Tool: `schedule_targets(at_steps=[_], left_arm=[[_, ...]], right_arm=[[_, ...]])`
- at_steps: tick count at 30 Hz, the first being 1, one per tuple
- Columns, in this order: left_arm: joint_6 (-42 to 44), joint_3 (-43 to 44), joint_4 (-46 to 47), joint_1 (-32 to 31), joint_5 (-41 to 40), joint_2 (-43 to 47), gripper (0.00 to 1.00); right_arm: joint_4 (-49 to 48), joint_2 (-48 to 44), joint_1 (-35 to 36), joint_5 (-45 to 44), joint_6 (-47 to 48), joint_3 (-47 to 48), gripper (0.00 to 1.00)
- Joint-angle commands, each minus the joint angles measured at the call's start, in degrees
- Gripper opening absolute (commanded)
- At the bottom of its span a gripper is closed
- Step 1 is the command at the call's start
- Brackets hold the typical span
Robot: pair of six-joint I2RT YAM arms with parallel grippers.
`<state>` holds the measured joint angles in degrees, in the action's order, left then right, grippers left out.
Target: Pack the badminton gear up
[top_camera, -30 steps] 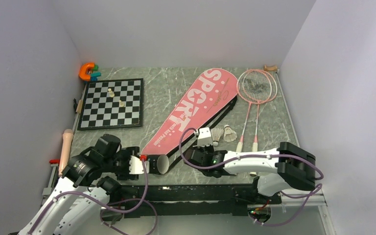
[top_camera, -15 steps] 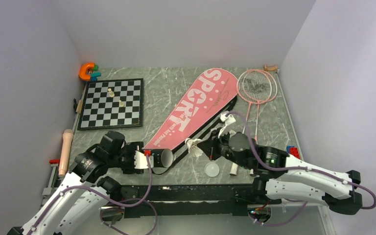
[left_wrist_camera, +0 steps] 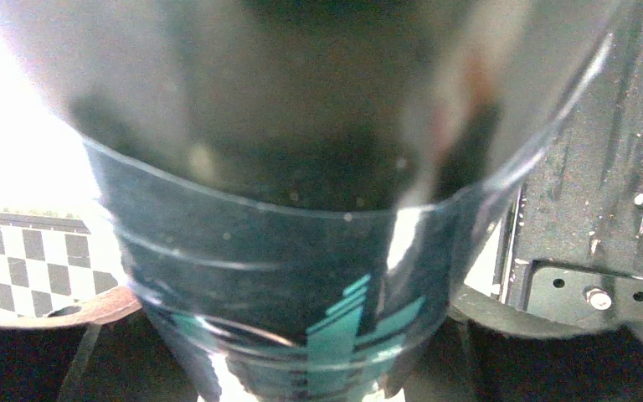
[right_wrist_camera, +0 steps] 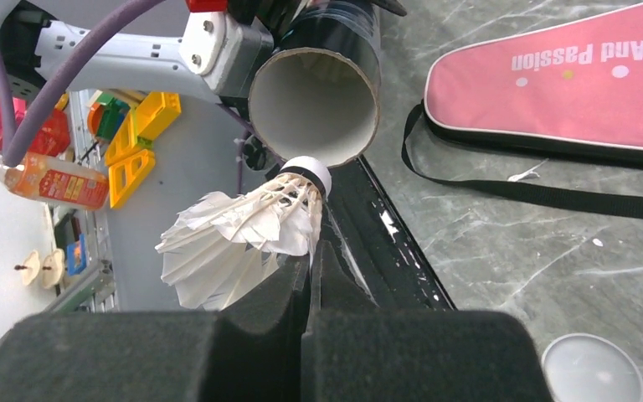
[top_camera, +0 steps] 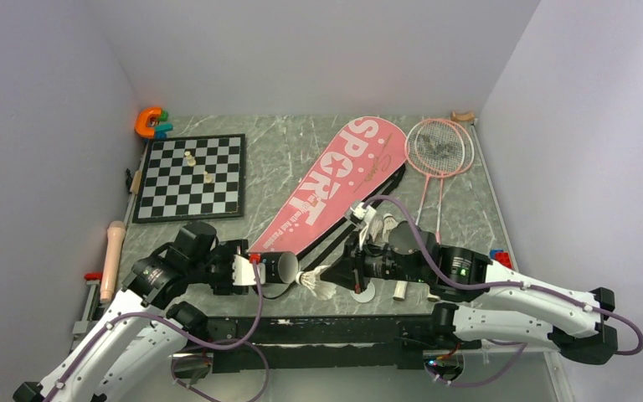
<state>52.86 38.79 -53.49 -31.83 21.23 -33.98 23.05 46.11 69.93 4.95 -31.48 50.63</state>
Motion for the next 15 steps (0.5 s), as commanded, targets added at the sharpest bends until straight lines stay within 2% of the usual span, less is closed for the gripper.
schedule_targets(at_steps=[1,10,15], left_arm=[[0.3,2.4,2.0,0.0,2.2,-0.1,0.00],[1.0,1.9,0.9,0.0,3.8,1.3,0.00],[0.7,2.7,0.6,0.1,4.3,1.7,0.00]], right_arm=[[-6.7,1.7,0.0,1.3,0.6,2.1,0.00],[-16.4,7.8,-0.5,1.0,-0.5,1.4,0.00],[-17.8,11.8,-0.6,-1.0,-0.3,2.2,0.00]])
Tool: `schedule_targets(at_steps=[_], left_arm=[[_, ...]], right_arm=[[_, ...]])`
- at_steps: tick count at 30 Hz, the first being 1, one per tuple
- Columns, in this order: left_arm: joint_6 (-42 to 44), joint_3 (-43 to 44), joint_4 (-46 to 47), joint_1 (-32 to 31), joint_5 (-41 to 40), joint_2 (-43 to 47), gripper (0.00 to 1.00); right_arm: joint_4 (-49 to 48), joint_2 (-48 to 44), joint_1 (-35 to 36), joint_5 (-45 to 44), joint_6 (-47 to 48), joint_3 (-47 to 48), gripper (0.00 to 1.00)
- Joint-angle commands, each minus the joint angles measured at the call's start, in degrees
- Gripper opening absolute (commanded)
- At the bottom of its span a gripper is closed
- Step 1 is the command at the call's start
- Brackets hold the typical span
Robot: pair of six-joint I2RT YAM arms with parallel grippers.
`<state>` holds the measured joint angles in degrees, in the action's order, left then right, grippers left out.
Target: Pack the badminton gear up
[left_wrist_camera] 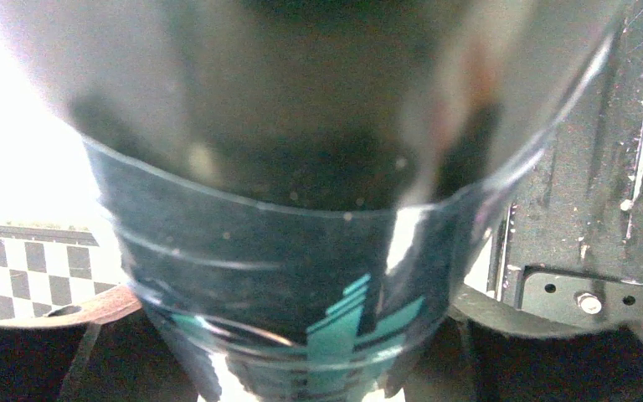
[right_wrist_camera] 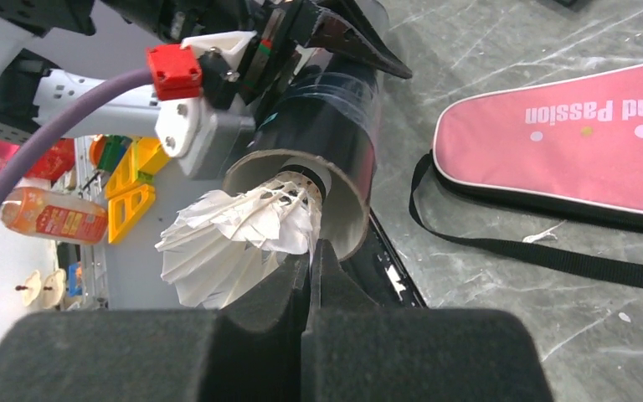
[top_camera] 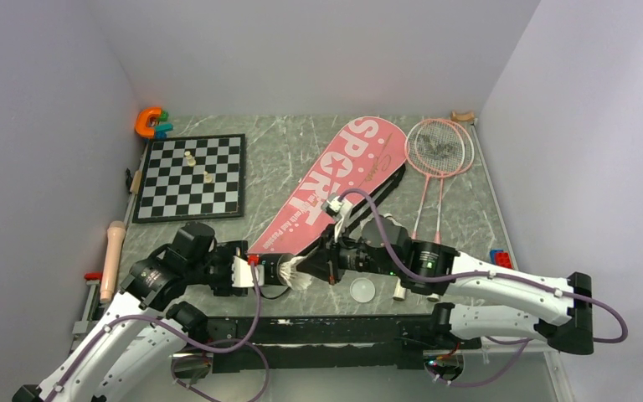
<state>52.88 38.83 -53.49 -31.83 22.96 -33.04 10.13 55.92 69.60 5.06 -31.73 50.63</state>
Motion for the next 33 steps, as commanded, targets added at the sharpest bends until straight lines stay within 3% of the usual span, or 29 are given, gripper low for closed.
schedule_targets(at_steps=[1,6,9,12,23,33], left_arm=[[0.6,2.8,0.3,0.1,2.7,0.7,0.00],[-0.2,2.8,0.1,0.1,3.5,1.5,0.00],[-0.7,2.6,0.3,0.1,3.7,2.0,0.00],[-1.2,2.4,0.6,0.0,4.1,2.2,0.00],[-4.4,3.6,3.0,0.1,4.9,1.4,0.00],[-6.0,6.0,3.9,0.1,5.7,0.1,0.00]], right_arm=[[-4.5,2.8,-0.3,-1.6,0.2,2.6,0.03],[-2.4,4.5,-0.3,-5.1,1.4,4.7,0.44],[-1.2,3.5,-0.3,-7.5,2.0,5.4,0.58],[0.7,2.5,-0.3,-8.3,2.7,6.1,0.66],[8.0,0.6,-0.3,-11.0,2.8,6.5,0.71],[4.0,2.2,-0.2,-9.1,1.0,3.3,0.74]])
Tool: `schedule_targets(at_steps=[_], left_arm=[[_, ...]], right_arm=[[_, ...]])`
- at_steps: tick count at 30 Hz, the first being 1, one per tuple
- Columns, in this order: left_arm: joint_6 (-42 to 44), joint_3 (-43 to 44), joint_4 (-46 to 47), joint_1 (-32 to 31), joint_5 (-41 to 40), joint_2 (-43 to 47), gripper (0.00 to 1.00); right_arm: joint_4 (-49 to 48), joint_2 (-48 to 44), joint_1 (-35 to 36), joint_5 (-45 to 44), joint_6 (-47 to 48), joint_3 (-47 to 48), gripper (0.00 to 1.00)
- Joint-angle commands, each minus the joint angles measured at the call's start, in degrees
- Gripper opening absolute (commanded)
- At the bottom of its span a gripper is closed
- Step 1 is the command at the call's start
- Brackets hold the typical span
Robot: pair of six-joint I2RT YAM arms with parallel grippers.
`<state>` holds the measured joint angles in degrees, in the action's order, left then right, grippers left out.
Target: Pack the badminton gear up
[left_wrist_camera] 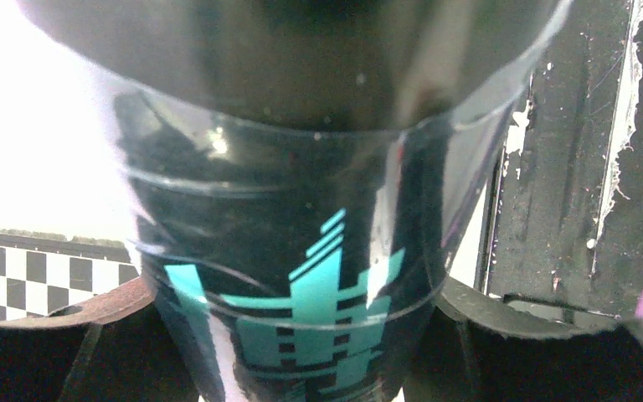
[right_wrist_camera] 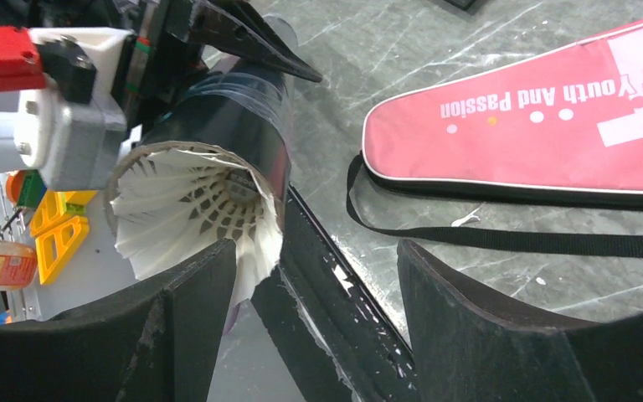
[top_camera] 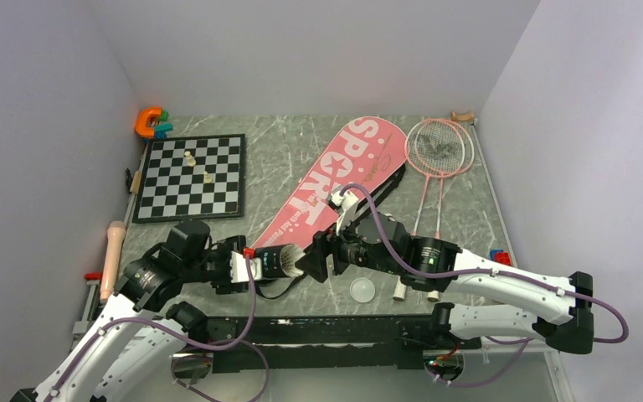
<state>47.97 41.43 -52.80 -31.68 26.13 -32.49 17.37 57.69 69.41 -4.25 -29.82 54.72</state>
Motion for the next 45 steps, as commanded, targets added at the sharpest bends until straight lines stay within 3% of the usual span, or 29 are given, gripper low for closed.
schedule_targets(at_steps=[1,9,21,33,40,45], left_arm=[[-1.1,3.8,3.1,0.0,2.6,-0.5,0.00],[-2.3,6.5,2.8,0.2,5.2,-1.1,0.00],[-1.1,6.3,0.6,0.6,8.5,-0.4,0.00],[0.6,0.8,1.0,0.6,4.4,1.0,0.00],[-2.8,0.3,3.0,0.6,1.5,0.3,0.00],[-3.8,0.8,3.8,0.6,-0.1,-1.1,0.00]], right_arm=[[-3.8,0.6,0.0,0.0,-1.2,-1.1,0.74],[-10.8,1.2,0.1,-1.3,-2.3,-4.6,0.74],[-16.4,10.0,-0.1,1.8,-3.0,0.0,0.75],[0.0,-11.3,-10.7,0.3,-2.9,1.6,0.90],[20.6,-9.0,-23.4,-9.0,-12.3,3.0,0.94],[20.9,-10.2,-27.4,-9.9,-22.8,-6.7,0.91]])
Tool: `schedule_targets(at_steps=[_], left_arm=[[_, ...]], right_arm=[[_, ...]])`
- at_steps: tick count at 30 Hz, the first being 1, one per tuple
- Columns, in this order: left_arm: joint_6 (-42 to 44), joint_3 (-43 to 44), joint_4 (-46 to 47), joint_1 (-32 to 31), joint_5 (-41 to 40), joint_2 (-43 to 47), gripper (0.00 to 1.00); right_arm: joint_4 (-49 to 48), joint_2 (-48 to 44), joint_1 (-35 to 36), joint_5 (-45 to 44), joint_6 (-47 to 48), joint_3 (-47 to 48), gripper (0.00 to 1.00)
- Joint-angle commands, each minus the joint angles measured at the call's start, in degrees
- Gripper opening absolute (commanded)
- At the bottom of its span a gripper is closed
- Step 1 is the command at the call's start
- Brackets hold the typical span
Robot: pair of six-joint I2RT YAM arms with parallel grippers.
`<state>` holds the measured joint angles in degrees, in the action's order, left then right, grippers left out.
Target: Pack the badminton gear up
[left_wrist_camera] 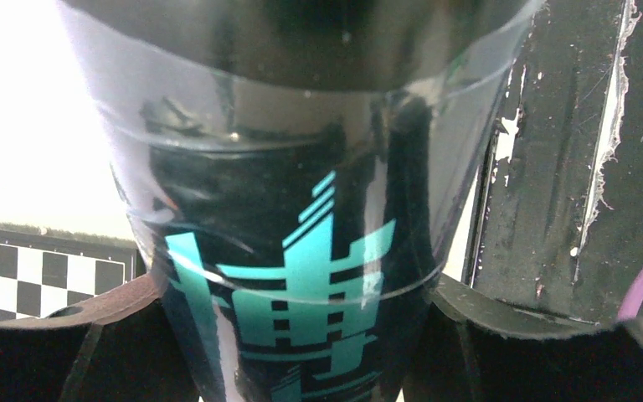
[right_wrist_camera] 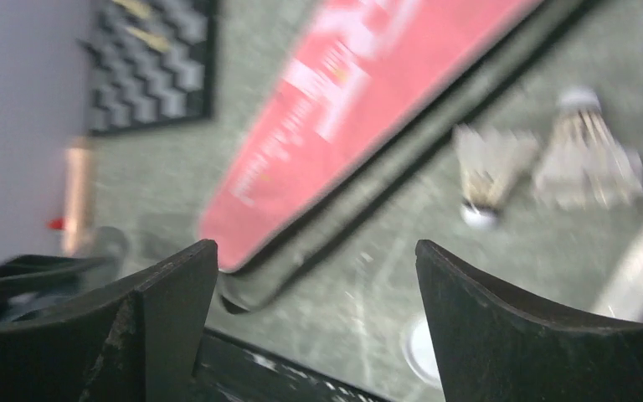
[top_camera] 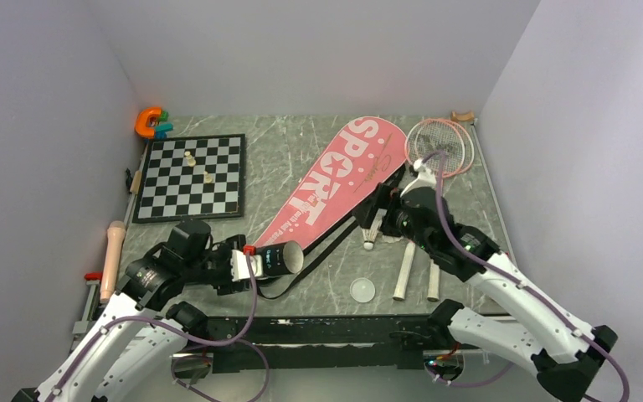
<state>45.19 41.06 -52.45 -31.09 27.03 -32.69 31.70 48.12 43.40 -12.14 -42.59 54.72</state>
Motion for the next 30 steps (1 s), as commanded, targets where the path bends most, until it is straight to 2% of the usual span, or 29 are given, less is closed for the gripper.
schedule_targets(at_steps=[1,3,6,10,14,19,26,30], left_arm=[[-0.6,1.2,3.1,0.0,-0.9,-1.0,0.00],[0.0,1.2,2.7,0.0,-0.8,-1.1,0.00],[0.3,1.2,2.2,0.0,-0.6,-1.3,0.00],[0.4,0.8,1.8,0.0,-0.3,-0.9,0.00],[0.7,0.4,1.9,0.1,-0.5,-0.6,0.00],[0.9,0.1,2.0,0.0,-0.6,-0.3,0.00],[1.5,-0.2,0.9,0.0,-1.1,0.0,0.00],[1.3,-0.3,1.6,0.0,-1.0,-0.1,0.00]], right_arm=[[4.7,-1.2,-1.7,-1.3,-11.1,-9.6,0.90],[1.8,-1.4,-2.5,-0.9,-11.0,-12.0,0.90],[0.7,1.8,-6.3,-1.6,-8.0,-10.7,0.91],[-0.5,10.8,-14.7,3.8,-2.0,-6.9,0.90],[-0.1,20.5,-20.0,4.0,2.4,-3.1,0.85],[-0.7,30.2,-21.1,3.9,5.3,2.4,0.78],[-4.3,35.5,-21.2,14.2,15.1,8.7,0.76],[-0.7,42.4,-21.0,17.5,19.5,12.9,0.70]])
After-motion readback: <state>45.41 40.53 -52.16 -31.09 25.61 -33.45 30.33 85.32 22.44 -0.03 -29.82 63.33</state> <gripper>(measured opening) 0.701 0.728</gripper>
